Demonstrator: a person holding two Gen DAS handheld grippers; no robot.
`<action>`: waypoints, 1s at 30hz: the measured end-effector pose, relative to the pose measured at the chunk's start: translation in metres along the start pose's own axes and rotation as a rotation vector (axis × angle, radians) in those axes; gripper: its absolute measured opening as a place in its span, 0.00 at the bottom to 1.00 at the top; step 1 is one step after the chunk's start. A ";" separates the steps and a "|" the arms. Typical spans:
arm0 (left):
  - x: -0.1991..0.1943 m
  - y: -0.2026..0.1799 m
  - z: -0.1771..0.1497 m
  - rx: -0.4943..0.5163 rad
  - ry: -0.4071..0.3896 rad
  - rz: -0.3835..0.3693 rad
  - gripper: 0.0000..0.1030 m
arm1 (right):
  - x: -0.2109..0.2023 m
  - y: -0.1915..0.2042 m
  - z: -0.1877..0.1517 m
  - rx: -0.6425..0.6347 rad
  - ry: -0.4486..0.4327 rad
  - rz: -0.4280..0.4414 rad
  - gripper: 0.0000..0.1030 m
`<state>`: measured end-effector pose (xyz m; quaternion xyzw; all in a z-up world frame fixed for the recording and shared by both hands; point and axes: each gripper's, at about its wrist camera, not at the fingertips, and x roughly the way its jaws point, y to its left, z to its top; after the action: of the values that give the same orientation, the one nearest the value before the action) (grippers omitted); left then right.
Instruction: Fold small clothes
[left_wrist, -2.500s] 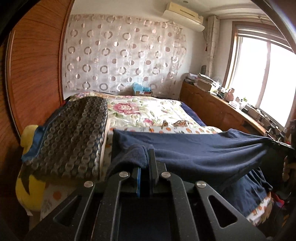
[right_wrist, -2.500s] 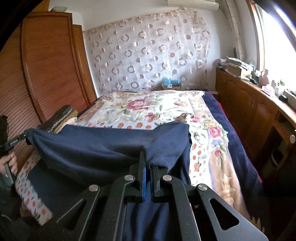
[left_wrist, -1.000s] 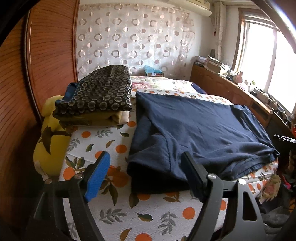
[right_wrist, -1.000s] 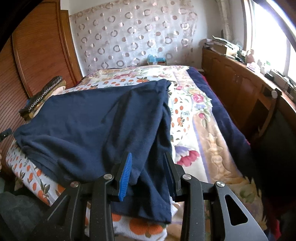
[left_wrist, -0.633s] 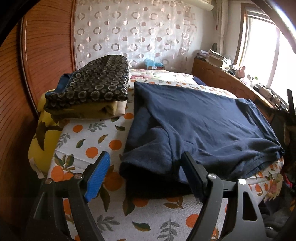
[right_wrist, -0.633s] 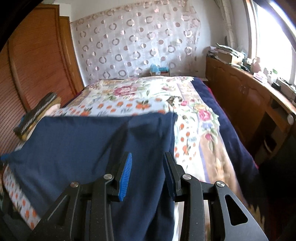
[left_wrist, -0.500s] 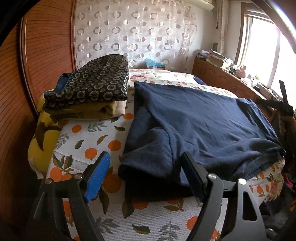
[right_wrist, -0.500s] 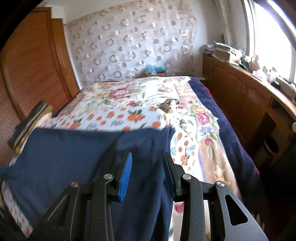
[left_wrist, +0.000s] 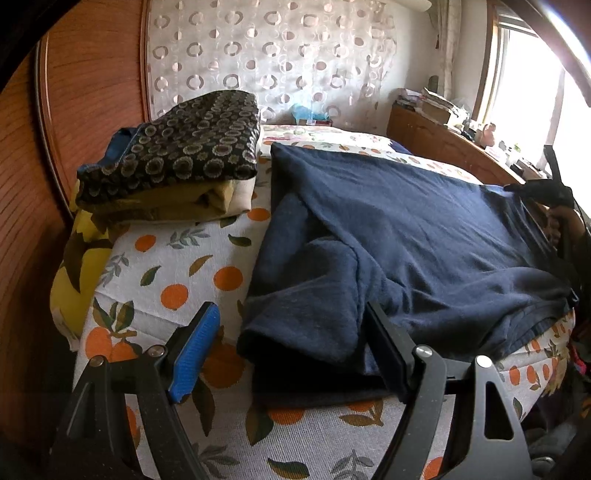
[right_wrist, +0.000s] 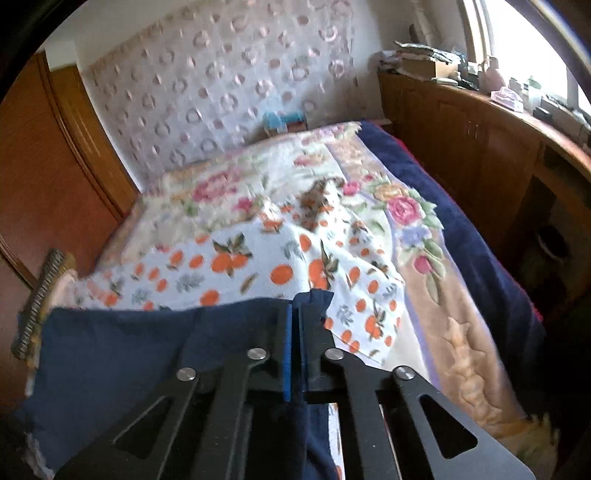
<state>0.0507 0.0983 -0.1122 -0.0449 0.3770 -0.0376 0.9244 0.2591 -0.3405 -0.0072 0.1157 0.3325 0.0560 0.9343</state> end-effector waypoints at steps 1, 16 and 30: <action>0.002 0.002 -0.001 -0.010 0.007 -0.006 0.77 | -0.007 -0.003 0.001 0.007 -0.024 -0.014 0.02; 0.003 0.004 -0.002 -0.027 0.020 -0.010 0.77 | -0.049 0.033 -0.039 -0.191 -0.063 -0.084 0.02; -0.004 0.001 -0.008 -0.027 0.024 -0.003 0.77 | -0.063 0.069 -0.135 -0.407 0.094 0.052 0.38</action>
<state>0.0417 0.0995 -0.1151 -0.0576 0.3884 -0.0342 0.9190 0.1232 -0.2613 -0.0528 -0.0696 0.3543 0.1514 0.9202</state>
